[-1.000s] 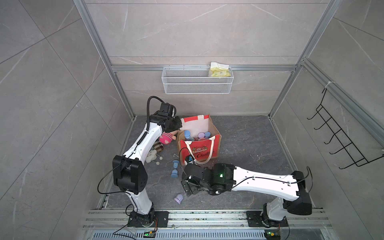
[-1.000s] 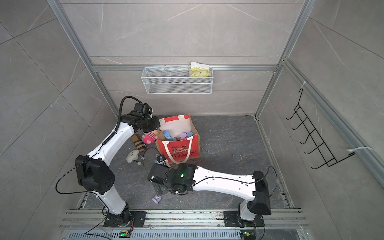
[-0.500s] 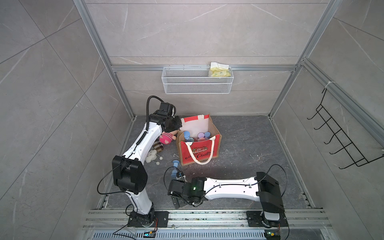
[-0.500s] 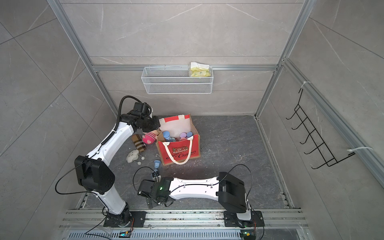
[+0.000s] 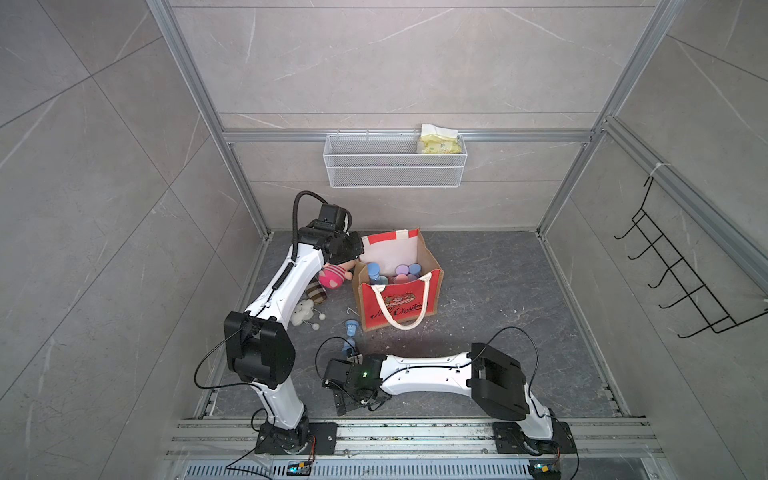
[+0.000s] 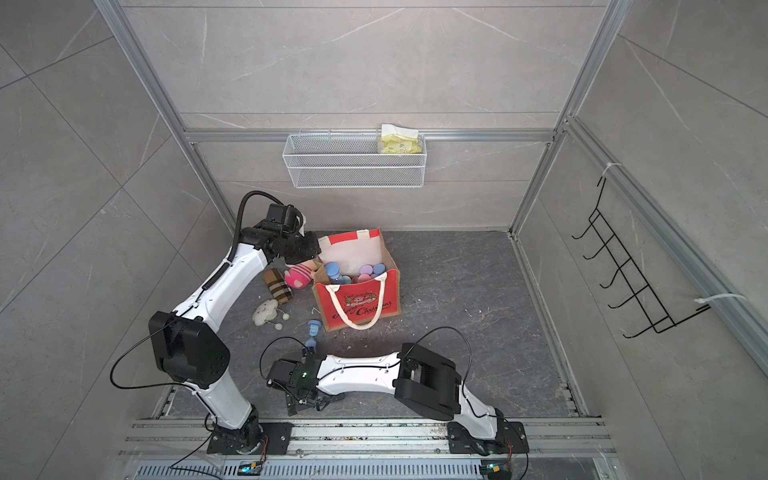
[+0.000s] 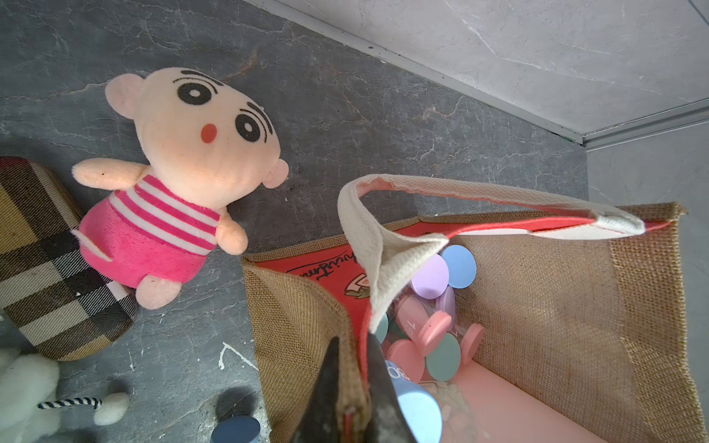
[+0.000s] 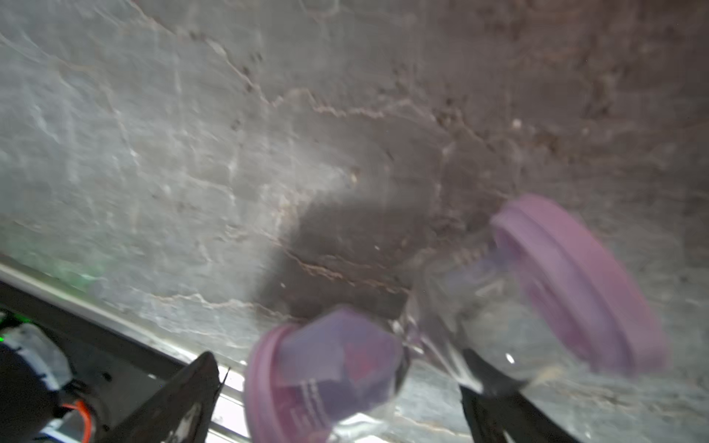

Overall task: Put the hourglass into the canvas bag
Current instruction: Pick up the hourglass from the center of the board.

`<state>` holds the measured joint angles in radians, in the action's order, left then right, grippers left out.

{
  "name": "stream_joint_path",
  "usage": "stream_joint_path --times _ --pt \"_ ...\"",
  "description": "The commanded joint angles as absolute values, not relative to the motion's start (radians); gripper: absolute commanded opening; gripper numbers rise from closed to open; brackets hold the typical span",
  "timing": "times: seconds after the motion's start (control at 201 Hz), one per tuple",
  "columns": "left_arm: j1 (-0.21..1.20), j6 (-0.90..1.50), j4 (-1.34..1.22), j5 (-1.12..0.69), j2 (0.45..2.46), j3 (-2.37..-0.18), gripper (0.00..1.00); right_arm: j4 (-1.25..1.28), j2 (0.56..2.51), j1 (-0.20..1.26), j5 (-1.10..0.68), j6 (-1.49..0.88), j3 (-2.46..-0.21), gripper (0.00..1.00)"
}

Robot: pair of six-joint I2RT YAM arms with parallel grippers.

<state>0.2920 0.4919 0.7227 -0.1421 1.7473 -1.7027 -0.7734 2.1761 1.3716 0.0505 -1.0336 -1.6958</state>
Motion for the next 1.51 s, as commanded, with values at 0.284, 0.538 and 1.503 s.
stream_joint_path --times 0.284,0.538,1.503 --pt "0.281 0.463 0.697 -0.179 1.725 -1.777 0.0 -1.047 2.349 1.332 0.242 -1.054 -1.908 0.92" --pt "0.281 0.465 0.686 -0.185 1.715 -1.755 0.0 -1.091 2.337 1.321 0.286 -1.033 -1.871 0.8" --pt "0.281 0.497 0.686 -0.188 1.713 -1.761 0.0 -0.887 2.28 1.239 0.218 -0.985 -1.742 0.45"
